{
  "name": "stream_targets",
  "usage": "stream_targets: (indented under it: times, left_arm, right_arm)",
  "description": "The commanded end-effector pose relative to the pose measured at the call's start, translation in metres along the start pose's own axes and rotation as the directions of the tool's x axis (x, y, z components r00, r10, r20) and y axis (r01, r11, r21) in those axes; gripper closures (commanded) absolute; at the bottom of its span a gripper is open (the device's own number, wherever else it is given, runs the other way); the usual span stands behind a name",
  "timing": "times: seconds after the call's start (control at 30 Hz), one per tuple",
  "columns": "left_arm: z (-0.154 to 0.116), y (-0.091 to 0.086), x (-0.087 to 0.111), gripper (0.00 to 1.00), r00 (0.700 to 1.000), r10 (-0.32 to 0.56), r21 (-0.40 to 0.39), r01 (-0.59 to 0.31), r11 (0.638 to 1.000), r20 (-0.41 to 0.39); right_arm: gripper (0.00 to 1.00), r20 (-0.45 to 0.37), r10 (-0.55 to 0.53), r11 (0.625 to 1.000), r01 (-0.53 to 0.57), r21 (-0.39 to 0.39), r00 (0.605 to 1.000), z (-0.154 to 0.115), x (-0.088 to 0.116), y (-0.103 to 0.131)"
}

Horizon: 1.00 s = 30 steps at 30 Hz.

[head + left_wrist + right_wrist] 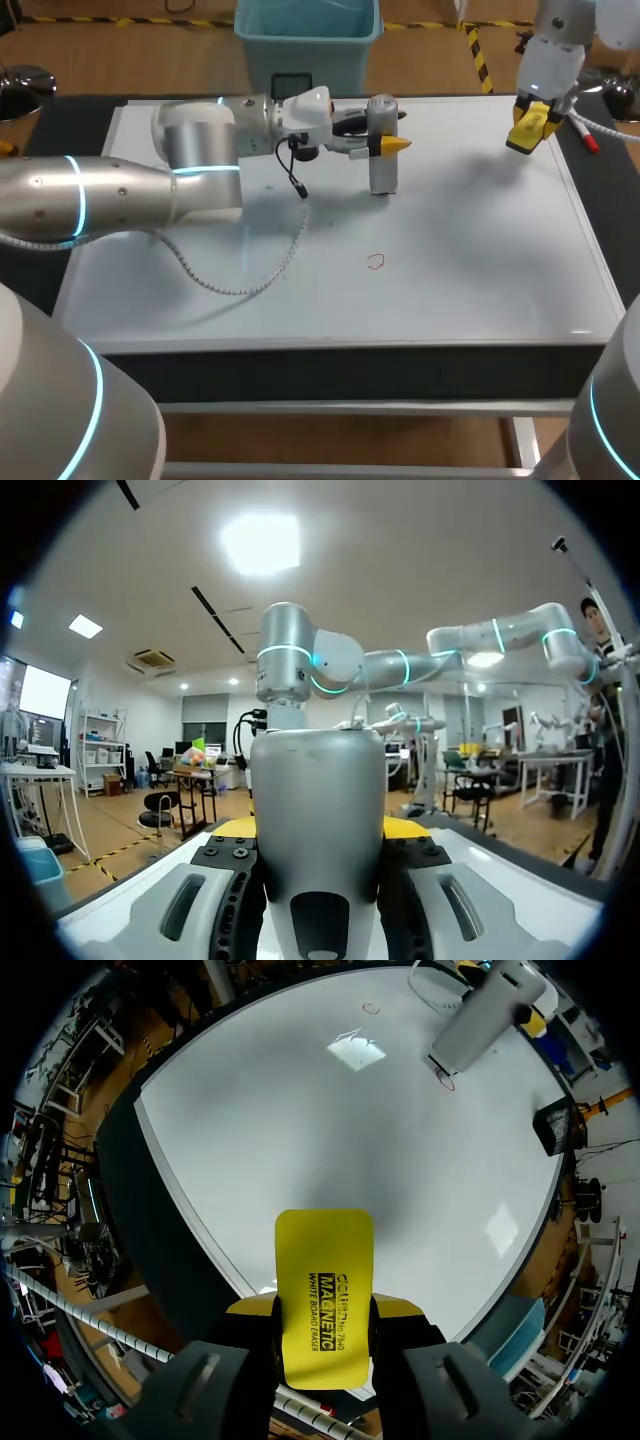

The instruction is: Pick up the inspection probe, press it on each red-marked spot on the whiteboard one by one, put down the probe, pick up the eraser, and wipe off all the red marks.

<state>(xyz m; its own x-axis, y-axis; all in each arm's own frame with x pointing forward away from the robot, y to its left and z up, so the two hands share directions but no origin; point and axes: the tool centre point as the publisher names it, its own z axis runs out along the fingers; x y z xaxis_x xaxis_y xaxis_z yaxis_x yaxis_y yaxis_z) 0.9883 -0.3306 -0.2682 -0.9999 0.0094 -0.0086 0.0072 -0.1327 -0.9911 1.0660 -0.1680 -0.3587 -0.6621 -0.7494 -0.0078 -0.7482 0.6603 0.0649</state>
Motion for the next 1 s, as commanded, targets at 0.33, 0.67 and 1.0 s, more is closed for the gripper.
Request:
stream_targets:
  times: [0.33,0.67,1.0]
  left_arm:
    - [0.003,0.018,-0.008,1.0,0.999,-0.007,0.01,0.007,1.0,-0.037]
    - [0.006,0.019,-0.012,1.0,0.999,-0.008,-0.002,0.008,1.0,-0.047]
    - [0.005,0.018,-0.011,1.0,0.999,-0.01,-0.002,0.01,1.0,-0.044]
  right_arm:
    - [1.0,-0.003,-0.002,1.0,0.002,0.002,1.0,-0.001,0.001,0.0]
    - [1.0,-0.003,-0.002,1.0,0.002,0.002,1.0,-0.001,0.001,0.0]
    - [1.0,-0.003,-0.002,1.0,0.002,0.002,1.0,-0.001,0.001,0.0]
